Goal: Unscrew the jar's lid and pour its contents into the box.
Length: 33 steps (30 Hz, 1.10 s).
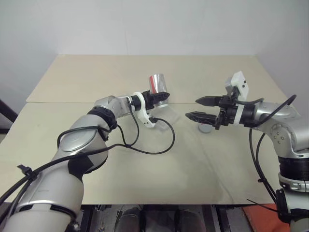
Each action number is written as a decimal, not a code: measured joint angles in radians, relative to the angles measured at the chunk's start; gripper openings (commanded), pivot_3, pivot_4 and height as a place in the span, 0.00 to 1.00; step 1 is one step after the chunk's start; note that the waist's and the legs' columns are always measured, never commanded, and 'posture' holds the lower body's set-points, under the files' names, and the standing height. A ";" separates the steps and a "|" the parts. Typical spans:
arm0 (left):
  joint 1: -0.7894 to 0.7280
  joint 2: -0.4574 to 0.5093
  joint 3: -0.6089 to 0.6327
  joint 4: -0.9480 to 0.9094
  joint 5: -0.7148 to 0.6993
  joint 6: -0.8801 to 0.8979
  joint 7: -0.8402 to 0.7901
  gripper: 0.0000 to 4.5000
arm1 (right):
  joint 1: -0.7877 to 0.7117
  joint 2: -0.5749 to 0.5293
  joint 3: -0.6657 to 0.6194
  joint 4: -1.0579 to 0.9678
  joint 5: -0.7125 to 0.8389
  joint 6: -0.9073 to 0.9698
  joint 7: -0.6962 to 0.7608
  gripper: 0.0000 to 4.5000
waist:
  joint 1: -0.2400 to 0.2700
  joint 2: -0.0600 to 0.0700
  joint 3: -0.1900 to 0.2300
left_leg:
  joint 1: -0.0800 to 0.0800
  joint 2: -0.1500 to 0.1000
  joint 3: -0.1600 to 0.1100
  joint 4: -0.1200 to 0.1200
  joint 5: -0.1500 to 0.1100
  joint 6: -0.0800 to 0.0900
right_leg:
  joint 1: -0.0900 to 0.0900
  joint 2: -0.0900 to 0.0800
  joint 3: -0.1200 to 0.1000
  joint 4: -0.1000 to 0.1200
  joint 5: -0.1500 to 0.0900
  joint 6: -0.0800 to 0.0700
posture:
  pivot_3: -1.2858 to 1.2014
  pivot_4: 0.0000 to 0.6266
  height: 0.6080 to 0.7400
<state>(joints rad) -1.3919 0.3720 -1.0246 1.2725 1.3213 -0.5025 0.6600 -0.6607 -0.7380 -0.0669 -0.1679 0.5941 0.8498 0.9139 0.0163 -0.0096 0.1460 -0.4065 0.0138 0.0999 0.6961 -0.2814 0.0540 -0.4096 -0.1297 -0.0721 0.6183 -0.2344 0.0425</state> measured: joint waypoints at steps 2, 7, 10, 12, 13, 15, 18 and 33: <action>0.016 0.017 0.083 -0.001 -0.100 -0.049 -0.070 0.46 | 0.000 0.000 0.001 0.000 0.000 -0.004 0.005 1.00 | -0.003 0.000 0.000 | 0.000 0.000 0.000 0.000 0.000 0.000 | 0.000 0.000 0.000 0.000 0.000 0.000 | 0.52 0.24 1.00; 0.131 0.065 0.439 -0.006 -0.527 -0.149 -0.460 0.46 | 0.004 -0.018 0.003 0.005 -0.005 -0.050 0.049 1.00 | -0.010 0.000 0.000 | 0.002 0.001 0.000 0.001 0.000 0.000 | -0.001 0.000 0.001 0.003 0.000 0.000 | 0.52 0.24 1.00; 0.234 0.041 0.690 -0.073 -0.857 -0.083 -0.770 0.46 | 0.004 -0.023 0.008 0.020 -0.016 -0.082 0.079 1.00 | -0.012 0.000 0.000 | 0.002 0.001 0.002 0.003 0.000 -0.001 | 0.000 0.000 0.000 0.004 0.000 0.000 | 0.52 0.24 1.00; 0.296 0.021 0.797 -0.151 -1.011 0.008 -0.911 0.46 | 0.004 -0.023 0.014 0.032 -0.023 -0.093 0.089 1.00 | -0.013 0.000 0.000 | 0.002 0.001 0.002 0.005 0.000 -0.001 | 0.000 0.000 0.000 0.005 0.000 0.000 | 0.52 0.24 1.00; 0.340 0.011 0.851 -0.215 -1.090 0.075 -0.975 0.46 | 0.003 -0.023 0.017 0.040 -0.025 -0.099 0.093 1.00 | -0.015 0.000 0.000 | 0.002 0.001 0.002 0.006 0.000 -0.001 | 0.001 0.000 0.000 0.005 0.000 0.000 | 0.52 0.24 1.00; 0.433 -0.004 0.928 -0.359 -1.211 0.221 -1.056 0.46 | 0.003 -0.024 0.018 0.051 -0.030 -0.105 0.102 1.00 | -0.021 0.000 0.000 | 0.002 0.002 -0.001 0.006 0.000 -0.001 | 0.001 0.000 0.001 0.005 0.000 0.000 | 0.52 0.24 1.00; 0.549 -0.018 0.992 -0.548 -1.312 0.394 -1.101 0.46 | 0.003 -0.027 0.018 0.057 -0.032 -0.109 0.109 1.00 | -0.027 0.000 0.000 | 0.002 0.001 -0.005 0.006 0.000 -0.001 | 0.001 0.000 0.001 0.006 0.000 0.000 | 0.52 0.24 1.00; 0.810 -0.105 1.097 -1.012 -1.451 0.771 -1.003 0.46 | 0.004 -0.026 0.020 0.056 -0.034 -0.112 0.103 1.00 | -0.017 0.000 0.000 | 0.007 0.001 -0.006 0.006 0.000 0.000 | 0.006 0.000 0.003 0.006 0.000 0.000 | 0.52 0.24 1.00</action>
<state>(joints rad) -0.5823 0.2671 0.0722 0.2603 -0.1292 0.2689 -0.3427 -0.6563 -0.7640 -0.0470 -0.1114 0.5600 0.7376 1.0170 -0.0003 -0.0093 0.1458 -0.3990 0.0149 0.0939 0.7017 -0.2812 0.0536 -0.4040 -0.1300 -0.0688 0.6244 -0.2342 0.0421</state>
